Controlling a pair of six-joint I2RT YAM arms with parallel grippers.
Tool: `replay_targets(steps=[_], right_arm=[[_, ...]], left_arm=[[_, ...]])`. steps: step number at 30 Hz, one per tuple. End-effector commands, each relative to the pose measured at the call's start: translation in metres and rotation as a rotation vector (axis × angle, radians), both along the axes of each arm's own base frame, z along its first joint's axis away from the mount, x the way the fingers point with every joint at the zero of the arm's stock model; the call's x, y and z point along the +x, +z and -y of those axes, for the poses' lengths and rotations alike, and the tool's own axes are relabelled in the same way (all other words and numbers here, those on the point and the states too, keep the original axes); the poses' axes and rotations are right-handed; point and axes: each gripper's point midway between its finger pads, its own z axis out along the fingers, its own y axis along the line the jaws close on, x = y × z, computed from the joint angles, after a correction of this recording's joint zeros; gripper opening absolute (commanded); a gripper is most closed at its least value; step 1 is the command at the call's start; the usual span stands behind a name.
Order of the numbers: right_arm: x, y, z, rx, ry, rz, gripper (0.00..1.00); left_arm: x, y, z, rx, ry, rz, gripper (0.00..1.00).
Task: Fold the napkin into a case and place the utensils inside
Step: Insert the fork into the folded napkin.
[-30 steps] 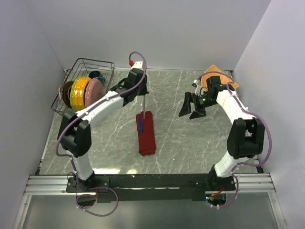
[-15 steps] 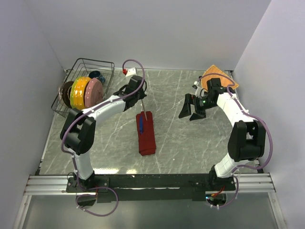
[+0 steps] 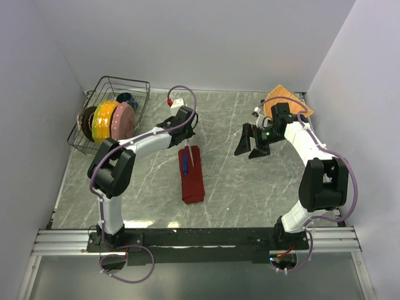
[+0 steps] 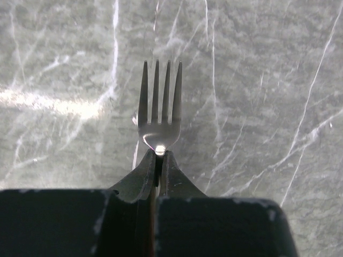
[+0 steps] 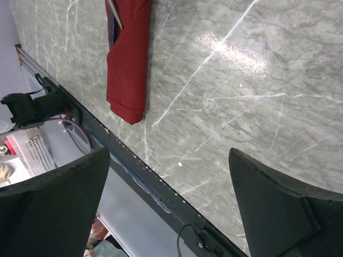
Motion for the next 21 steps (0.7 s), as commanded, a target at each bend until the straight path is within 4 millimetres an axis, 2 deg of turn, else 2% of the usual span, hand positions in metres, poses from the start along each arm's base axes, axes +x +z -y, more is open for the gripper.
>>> replay_targets(steps=[1,5,11,21], right_arm=[[-0.004,0.012,-0.002,0.014,0.013,0.046,1.00],[-0.003,0.013,-0.003,0.020,0.014,0.044,1.00],[-0.004,0.013,-0.004,0.023,0.011,0.040,1.00],[0.002,0.013,-0.004,0.025,0.006,0.042,1.00]], left_arm=[[-0.015,0.007,0.013,-0.035,-0.009,-0.010,0.01],[-0.026,-0.004,0.015,-0.032,-0.010,-0.052,0.01],[-0.037,-0.003,0.018,-0.040,-0.028,-0.071,0.01],[-0.067,-0.021,0.022,-0.029,-0.048,-0.175,0.01]])
